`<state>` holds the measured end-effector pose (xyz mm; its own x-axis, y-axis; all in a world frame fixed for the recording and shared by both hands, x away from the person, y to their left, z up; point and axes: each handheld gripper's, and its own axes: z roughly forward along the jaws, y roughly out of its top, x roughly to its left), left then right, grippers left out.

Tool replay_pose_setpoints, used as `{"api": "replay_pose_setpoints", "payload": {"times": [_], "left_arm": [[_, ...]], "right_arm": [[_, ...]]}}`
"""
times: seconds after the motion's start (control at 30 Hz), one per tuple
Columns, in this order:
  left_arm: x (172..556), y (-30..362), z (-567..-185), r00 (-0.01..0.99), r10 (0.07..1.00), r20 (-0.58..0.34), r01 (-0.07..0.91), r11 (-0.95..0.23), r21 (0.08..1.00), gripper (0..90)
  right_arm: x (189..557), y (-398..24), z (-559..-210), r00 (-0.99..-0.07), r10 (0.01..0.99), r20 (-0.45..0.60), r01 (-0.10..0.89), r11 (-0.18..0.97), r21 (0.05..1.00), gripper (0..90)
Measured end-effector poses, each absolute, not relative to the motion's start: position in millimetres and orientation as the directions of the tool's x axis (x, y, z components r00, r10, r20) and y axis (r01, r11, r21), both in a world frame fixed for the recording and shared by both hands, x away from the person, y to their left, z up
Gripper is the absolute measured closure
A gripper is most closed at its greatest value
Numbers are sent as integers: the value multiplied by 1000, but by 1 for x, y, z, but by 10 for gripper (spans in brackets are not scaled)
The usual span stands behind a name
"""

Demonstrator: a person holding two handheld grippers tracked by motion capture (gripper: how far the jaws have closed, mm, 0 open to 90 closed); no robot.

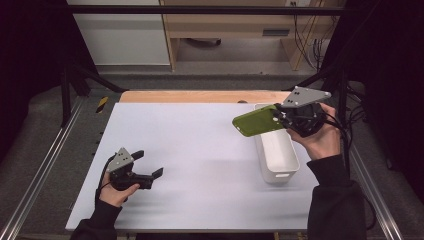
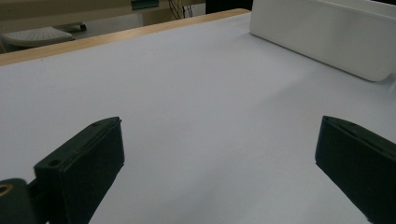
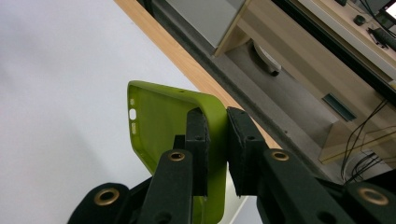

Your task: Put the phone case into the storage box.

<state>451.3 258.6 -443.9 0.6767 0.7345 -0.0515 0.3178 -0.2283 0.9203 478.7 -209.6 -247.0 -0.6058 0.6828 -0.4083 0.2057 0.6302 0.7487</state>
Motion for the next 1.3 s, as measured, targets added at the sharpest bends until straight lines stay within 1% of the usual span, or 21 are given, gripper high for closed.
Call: {"api": "replay_pose_setpoints", "payload": {"times": [0.4, 0.83, 1.3], "left_arm": [[451, 259, -444, 680, 732, -48, 315, -232, 920, 11], [452, 259, -445, 684, 728, -44, 311, -237, 920, 11], [452, 260, -445, 688, 725, -40, 309, -242, 920, 11]], "right_arm": [[487, -215, -241, -551, 701, -454, 230, 650, 724, 794], [500, -220, -239, -497, 696, -518, 244, 685, 687, 795], [517, -224, -239, -480, 663, -574, 264, 733, 627, 794]]}}
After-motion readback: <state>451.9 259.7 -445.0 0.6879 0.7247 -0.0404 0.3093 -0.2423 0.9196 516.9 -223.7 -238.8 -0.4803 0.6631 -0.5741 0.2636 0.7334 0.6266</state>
